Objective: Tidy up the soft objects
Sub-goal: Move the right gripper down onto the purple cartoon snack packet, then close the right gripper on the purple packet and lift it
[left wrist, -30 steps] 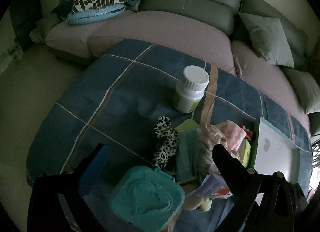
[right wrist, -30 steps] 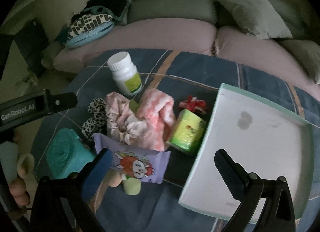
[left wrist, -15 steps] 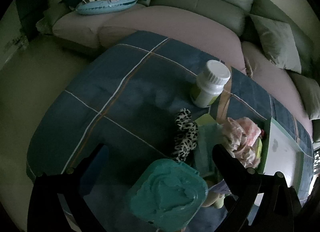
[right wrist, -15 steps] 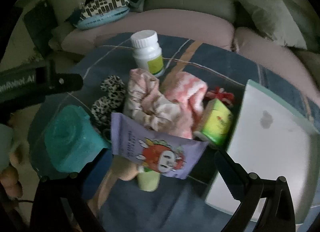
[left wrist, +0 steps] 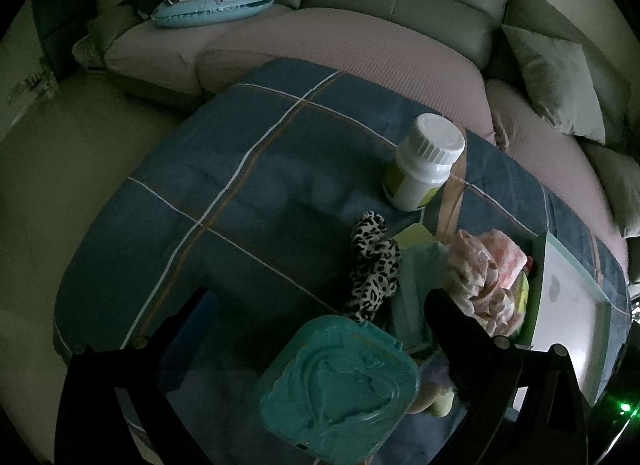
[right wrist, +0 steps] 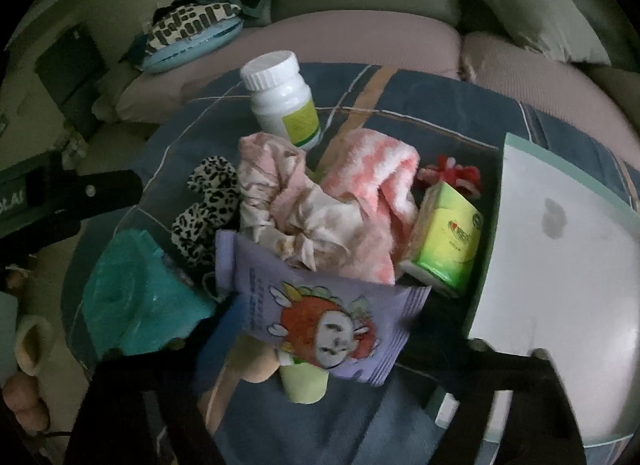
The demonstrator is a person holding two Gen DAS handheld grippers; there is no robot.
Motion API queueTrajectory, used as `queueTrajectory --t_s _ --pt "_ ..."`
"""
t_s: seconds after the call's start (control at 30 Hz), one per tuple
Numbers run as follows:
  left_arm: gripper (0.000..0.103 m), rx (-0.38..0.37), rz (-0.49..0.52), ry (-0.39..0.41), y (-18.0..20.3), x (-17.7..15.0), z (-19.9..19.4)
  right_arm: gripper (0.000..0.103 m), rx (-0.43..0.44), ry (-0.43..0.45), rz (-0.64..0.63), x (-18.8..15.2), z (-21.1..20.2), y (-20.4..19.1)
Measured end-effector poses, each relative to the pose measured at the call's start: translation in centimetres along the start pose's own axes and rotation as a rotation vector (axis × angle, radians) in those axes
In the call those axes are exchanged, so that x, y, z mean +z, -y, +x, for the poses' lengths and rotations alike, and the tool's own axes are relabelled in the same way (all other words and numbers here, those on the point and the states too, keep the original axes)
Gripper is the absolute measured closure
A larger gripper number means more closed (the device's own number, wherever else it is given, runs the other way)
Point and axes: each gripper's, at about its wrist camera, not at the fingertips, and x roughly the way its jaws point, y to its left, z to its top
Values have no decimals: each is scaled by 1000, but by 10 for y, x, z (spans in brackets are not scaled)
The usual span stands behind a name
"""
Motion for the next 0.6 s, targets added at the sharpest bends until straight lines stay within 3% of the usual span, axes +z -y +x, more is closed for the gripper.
queueTrajectory --t_s 0.2,0.6 --pt "0 8 12 3 3 -1 -1 60 49 23 55 -5 -13 12" --pt "0 13 40 14 10 -3 -5 86 180 57 89 -15 -39 21"
